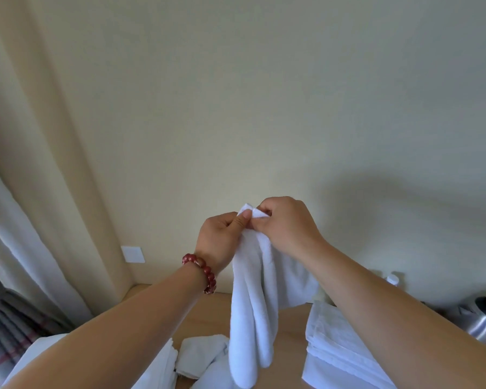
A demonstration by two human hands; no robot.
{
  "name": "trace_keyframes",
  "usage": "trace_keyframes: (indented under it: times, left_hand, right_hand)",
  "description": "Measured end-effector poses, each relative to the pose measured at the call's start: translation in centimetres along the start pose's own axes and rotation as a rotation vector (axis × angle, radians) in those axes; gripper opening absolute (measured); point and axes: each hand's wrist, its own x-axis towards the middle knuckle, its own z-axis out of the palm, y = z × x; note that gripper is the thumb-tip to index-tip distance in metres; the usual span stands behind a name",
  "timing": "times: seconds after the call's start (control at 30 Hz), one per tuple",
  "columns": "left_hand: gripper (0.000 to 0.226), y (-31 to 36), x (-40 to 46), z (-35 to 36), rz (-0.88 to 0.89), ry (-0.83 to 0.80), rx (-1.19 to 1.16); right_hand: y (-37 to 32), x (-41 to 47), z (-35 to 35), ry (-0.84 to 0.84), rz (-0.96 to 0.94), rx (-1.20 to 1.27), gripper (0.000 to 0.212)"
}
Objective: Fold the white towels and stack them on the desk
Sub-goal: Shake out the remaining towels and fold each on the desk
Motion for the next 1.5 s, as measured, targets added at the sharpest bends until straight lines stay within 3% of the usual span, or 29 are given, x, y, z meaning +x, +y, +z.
trace_keyframes:
  times: [0.23,0.37,0.43,0.5,0.6,0.7,0.87,1.0,1.1,1.17,1.3,1.5]
  left_hand:
    - [0.018,0.3,0.8,-1.6,0.028,-0.150,0.214]
    - [0.009,0.4,1.2,-1.6,-0.006,-0.067,0.370]
    - [0.009,0.5,1.4,-1.4,-0.019,-0.066,0.448]
    - [0.004,0.8,1.6,-1.2,-0.016,-0.170,0.511]
    - [0.014,1.4,2.0,-0.9,-0.029,-0.309,0.646]
    - [0.025,1.3,2.2,-1.0,-0.040,-0.311,0.702]
    - [0.030,2.8,0.9,-0.1,0.204,-0.337,1.099]
    - [0.032,3.1,1.3,-1.0,0.262,-0.230,0.984]
    - [0.037,2.5,1.6,-1.5,0.368,-0.258,0.893]
    - [0.040,2.4,1.9,-2.0,0.415,-0.217,0.834]
    - [0.043,3.4,3.6,-3.7,0.380,-0.003,0.679]
    - [0.041,3.2,3.8,-5.4,0.478,-0.057,0.828]
  right_hand:
    - [1.3,-0.3,1.1,-0.019,0.007,-0.070,0.021]
    - [1.7,-0.3,1.5,-0.049,0.017,-0.088,0.023]
    - [1.9,-0.3,1.6,-0.065,0.028,-0.114,0.025]
    - [2.1,-0.3,1.8,-0.090,0.022,-0.145,0.021]
    - [2.4,-0.5,2.1,-0.129,0.017,-0.145,0.011]
    - [2.6,-0.5,2.1,-0.126,0.012,-0.126,0.013]
    - [2.8,-0.5,2.0,-0.177,0.058,-0.048,0.014]
    - [2.8,-0.5,1.7,-0.167,0.088,0.180,0.030]
    - [3.2,-0.9,1.5,-0.182,0.089,0.351,0.011]
    - [3.7,-1.5,1.7,-0.207,0.114,0.422,0.017]
    - [6.0,-3.0,3.0,-0.295,0.157,0.338,0.022]
    - [9.9,-3.8,3.4,-0.352,0.200,0.093,0.005]
